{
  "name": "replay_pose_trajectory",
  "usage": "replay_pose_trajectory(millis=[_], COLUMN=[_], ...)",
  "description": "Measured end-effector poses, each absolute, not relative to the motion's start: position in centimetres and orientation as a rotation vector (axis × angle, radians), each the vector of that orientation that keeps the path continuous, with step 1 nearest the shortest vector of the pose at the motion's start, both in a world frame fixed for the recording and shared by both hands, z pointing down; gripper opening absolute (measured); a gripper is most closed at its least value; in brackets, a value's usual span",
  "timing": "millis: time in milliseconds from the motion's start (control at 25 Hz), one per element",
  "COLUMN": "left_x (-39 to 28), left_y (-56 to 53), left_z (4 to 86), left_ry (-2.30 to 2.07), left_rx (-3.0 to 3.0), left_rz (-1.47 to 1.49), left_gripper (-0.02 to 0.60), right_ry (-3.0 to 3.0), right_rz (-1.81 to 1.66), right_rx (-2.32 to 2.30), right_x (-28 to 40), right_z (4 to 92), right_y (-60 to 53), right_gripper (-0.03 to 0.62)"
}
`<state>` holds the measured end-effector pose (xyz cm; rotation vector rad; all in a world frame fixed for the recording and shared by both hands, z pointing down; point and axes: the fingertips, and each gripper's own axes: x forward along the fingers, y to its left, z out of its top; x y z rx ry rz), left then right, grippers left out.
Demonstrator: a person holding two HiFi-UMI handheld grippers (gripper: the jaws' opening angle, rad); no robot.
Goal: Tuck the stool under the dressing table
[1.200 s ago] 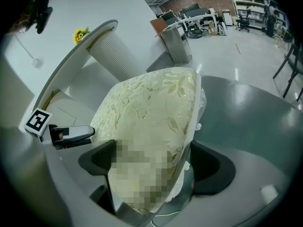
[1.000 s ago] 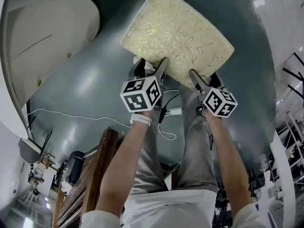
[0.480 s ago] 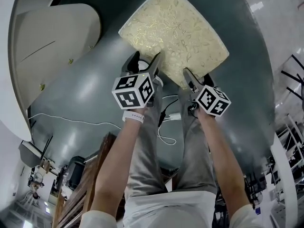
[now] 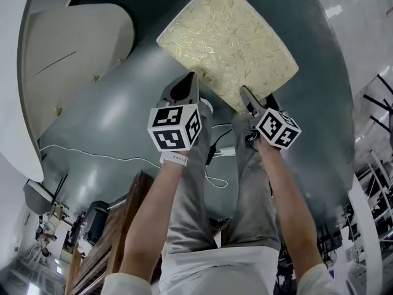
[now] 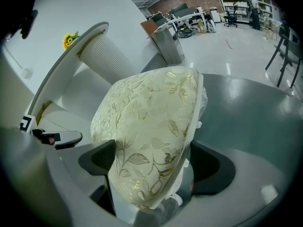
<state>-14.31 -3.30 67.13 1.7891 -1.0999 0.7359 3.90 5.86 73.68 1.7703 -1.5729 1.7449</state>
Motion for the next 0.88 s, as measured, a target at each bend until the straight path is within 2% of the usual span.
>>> replay_pose_trajectory(millis=[880], left_x=[-15.9], left_y=[-6.2], left_z=[65.2], left_ry=[-1.087], left_rx=[1.822], left_rz=[0.749], left_gripper=[0.009], right_ry=[-1.555], right_rz=[1.828], right_rx=[1.872], right_x=[0.2], right_z=[73.2], right_y=[-2.4], right_gripper=[0.514])
